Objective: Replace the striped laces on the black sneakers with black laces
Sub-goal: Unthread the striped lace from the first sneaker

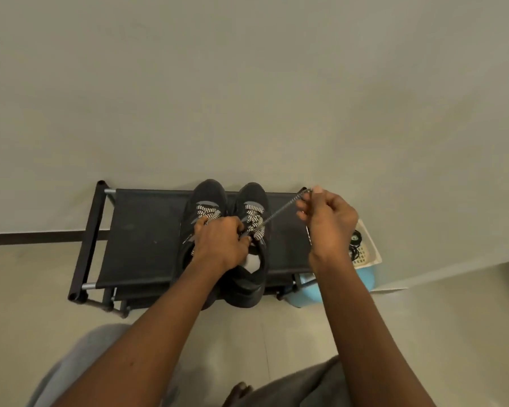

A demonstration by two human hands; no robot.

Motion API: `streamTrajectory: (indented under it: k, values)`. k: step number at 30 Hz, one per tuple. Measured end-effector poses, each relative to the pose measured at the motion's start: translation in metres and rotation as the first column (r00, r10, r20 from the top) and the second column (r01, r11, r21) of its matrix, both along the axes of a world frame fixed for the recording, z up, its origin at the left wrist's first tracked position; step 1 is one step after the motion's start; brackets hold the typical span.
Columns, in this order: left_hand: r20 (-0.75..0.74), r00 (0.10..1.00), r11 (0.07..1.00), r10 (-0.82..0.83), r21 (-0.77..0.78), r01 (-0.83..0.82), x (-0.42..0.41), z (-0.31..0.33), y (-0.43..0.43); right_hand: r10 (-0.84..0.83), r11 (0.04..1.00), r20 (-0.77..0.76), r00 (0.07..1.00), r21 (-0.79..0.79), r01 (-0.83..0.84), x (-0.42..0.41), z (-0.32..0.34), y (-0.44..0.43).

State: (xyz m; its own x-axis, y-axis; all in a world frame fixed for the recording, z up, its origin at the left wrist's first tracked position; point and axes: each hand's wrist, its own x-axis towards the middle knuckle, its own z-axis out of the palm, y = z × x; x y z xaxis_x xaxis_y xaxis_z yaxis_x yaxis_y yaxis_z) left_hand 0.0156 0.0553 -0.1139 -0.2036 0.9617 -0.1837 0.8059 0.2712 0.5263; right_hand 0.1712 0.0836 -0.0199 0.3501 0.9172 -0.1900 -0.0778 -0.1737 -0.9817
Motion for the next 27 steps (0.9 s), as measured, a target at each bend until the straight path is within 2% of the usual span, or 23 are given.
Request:
streamTrajectory:
  k: [2, 5, 8, 10, 12, 14, 16, 17, 19, 20, 23, 27]
  values:
    - [-0.016, 1.0, 1.0, -0.016, -0.024, 0.016, 0.0, 0.0, 0.003, -0.074, 0.997, -0.119, 0.99, -0.022, 0.072, 0.008, -0.005, 0.006]
    - [-0.011, 1.0, 1.0, -0.014, -0.007, 0.014, 0.003, 0.0, 0.007, -0.118, 0.99, -0.206, 0.971, -0.104, 0.098, 0.011, -0.016, 0.024]
    - [-0.009, 0.999, 0.999, -0.043, 0.023, 0.043, 0.007, 0.0, 0.011, -0.099, 0.962, -0.4, 0.911, -0.271, -0.014, 0.007, -0.023, 0.04]
    - [-0.018, 0.997, 0.995, -0.07, 0.071, 0.071, 0.01, 0.002, 0.01, -0.046, 0.942, -0.426, 0.903, -0.321, -0.103, 0.006, -0.026, 0.045]
    - [-0.019, 0.997, 0.992, -0.08, 0.101, 0.081, 0.009, 0.007, 0.008, -0.023, 0.935, -0.399, 0.917, -0.333, -0.121, 0.005, -0.027, 0.048]
    - [0.016, 0.996, 0.992, -0.089, 0.088, 0.088, 0.005, 0.01, 0.008, 0.008, 0.946, -0.316, 0.949, -0.306, -0.11, 0.004, -0.027, 0.049]
    - [0.038, 0.993, 0.992, -0.111, 0.06, 0.109, 0.002, 0.011, 0.009, 0.118, 0.952, -0.087, 0.989, -0.273, -0.137, 0.007, -0.03, 0.049]
    - [0.042, 0.992, 0.992, -0.118, 0.058, 0.115, 0.0, 0.011, 0.01, 0.209, 0.946, 0.064, 0.976, -0.267, -0.186, 0.009, -0.033, 0.049]
    - [0.063, 0.989, 0.99, -0.131, 0.062, 0.127, -0.004, 0.007, 0.013, 0.405, 0.902, 0.312, 0.859, -0.288, -0.321, 0.012, -0.04, 0.044]
    - [0.078, 0.986, 0.988, -0.146, 0.059, 0.142, -0.006, 0.005, 0.015, 0.495, 0.863, 0.378, 0.782, -0.317, -0.393, 0.012, -0.044, 0.041]
    - [0.116, 0.969, 0.976, -0.217, 0.02, 0.216, -0.013, 0.001, 0.023, 0.708, 0.706, 0.426, 0.563, -0.449, -0.548, 0.012, -0.056, 0.037]
    - [0.109, 0.956, 0.961, -0.272, -0.014, 0.275, -0.02, -0.001, 0.031, 0.807, 0.589, 0.431, 0.403, -0.546, -0.596, 0.005, -0.069, 0.036]
